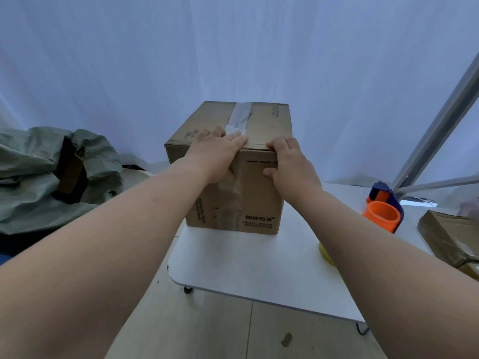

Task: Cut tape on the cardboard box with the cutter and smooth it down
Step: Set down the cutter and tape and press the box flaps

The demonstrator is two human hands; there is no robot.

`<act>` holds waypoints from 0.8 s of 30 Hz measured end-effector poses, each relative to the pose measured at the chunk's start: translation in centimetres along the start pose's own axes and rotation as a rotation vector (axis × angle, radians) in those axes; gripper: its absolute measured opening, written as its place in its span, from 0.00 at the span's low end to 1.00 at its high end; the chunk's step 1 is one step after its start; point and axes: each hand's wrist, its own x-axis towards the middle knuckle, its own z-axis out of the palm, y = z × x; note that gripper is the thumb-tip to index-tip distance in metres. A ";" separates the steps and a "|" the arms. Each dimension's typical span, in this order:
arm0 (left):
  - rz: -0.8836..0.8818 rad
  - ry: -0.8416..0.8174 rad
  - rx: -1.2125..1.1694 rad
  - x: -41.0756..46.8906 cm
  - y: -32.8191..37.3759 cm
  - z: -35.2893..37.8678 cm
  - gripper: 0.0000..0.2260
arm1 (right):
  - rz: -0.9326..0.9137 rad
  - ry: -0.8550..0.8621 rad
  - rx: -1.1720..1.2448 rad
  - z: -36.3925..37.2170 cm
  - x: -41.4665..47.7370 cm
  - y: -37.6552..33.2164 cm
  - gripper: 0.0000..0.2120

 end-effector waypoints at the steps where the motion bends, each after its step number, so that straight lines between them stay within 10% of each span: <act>1: -0.018 -0.006 -0.010 0.7 -0.2 0.1 0.37 | 0.002 0.001 -0.018 0.3 0.5 -0.1 0.20; 16: 0.092 0.090 -0.291 0.8 -3.1 0.3 0.26 | 0.011 -0.018 -0.121 0.2 2.1 1.0 0.30; 24: 0.019 0.090 0.073 -1.6 0.8 -2.2 0.20 | 0.005 -0.082 -0.155 -1.4 -1.0 0.1 0.31</act>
